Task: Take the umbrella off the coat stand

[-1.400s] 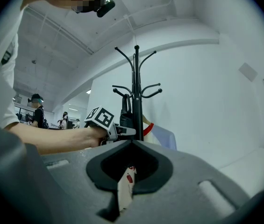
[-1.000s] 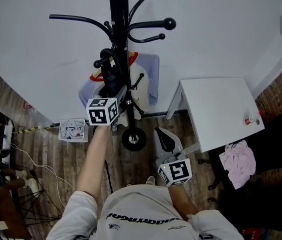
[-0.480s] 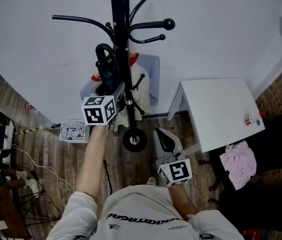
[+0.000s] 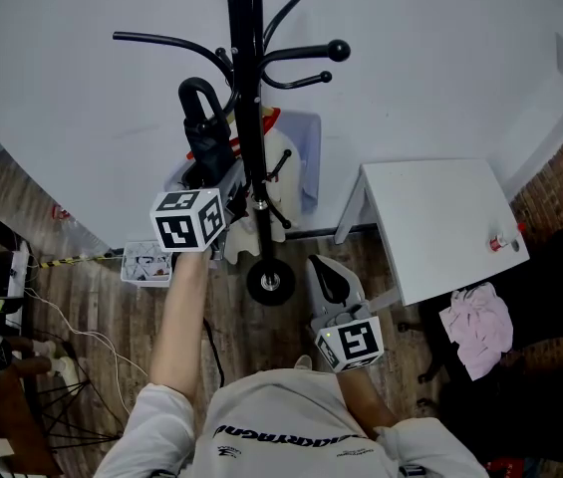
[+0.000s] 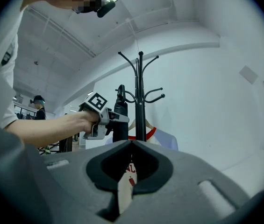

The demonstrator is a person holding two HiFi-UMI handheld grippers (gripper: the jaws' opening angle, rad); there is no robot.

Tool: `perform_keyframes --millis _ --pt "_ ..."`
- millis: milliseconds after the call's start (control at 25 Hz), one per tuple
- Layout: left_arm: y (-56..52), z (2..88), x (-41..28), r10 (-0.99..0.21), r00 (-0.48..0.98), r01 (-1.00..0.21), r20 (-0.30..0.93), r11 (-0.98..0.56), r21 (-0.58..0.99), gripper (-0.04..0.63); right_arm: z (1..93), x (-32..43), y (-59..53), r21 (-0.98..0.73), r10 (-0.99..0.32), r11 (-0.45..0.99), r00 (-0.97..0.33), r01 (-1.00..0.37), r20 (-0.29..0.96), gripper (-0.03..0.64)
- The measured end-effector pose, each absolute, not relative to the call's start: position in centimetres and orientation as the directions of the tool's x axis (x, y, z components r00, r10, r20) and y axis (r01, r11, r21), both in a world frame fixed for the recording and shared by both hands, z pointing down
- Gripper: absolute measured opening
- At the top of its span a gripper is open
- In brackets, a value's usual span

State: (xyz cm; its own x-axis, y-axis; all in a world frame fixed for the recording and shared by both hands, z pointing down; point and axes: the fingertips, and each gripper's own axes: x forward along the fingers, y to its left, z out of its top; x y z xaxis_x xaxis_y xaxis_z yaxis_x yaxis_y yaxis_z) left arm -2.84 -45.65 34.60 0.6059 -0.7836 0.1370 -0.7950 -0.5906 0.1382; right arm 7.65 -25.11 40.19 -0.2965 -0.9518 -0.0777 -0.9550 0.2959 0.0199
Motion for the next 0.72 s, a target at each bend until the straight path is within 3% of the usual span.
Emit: perform_keyframes --millis 720 --pt "-41.7 34.3 -4.9 -0.790 0.603 -0.796 0.114 -0.586 0.151 0.275 39.5 6.4 -24.4 0.024 -0.946 0.312 -0.313 -0.950 -0.087 0.000"
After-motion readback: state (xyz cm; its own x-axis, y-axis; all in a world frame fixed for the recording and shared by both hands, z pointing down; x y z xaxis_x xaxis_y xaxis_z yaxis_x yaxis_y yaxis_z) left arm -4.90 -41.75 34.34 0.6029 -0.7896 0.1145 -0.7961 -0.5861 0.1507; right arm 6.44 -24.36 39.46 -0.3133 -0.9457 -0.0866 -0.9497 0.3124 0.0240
